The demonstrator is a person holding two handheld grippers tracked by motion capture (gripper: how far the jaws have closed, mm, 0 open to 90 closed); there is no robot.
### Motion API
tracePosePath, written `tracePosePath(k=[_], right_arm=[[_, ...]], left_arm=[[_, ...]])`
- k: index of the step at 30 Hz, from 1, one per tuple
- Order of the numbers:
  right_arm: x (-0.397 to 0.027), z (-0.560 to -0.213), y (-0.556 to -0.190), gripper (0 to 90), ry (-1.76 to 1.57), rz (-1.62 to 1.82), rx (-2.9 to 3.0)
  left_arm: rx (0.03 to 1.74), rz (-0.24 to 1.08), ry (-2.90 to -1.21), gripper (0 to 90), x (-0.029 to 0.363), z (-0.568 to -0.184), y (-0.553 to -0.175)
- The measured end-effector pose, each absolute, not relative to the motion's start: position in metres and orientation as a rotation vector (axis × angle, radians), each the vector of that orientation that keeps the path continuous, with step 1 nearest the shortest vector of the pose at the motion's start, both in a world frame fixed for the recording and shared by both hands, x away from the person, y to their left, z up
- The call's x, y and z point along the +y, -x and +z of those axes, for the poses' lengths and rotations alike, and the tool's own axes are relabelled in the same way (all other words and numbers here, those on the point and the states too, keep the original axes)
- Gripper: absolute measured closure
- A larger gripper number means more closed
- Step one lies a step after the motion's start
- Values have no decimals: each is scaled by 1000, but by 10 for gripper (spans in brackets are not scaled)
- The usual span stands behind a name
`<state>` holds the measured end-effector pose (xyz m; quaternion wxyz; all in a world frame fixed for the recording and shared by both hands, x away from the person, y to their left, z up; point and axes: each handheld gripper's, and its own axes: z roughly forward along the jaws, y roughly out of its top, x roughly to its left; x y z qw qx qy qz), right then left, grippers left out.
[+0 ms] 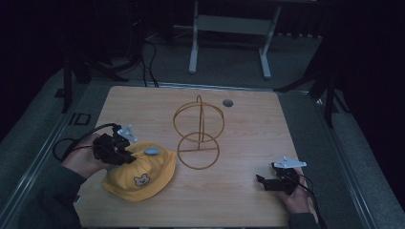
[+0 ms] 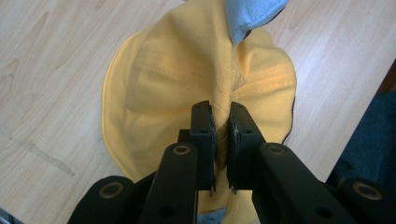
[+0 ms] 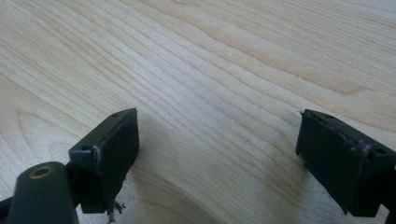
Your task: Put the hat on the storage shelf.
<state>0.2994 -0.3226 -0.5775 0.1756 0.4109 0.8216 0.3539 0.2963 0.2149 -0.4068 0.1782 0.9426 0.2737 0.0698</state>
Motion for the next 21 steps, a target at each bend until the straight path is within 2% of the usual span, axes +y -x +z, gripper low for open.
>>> tracePosePath(k=[21], right_arm=[[-323, -577, -299, 132, -1162, 1000, 2329]], left_arm=[[928, 287, -2531, 827, 231, -385, -309]])
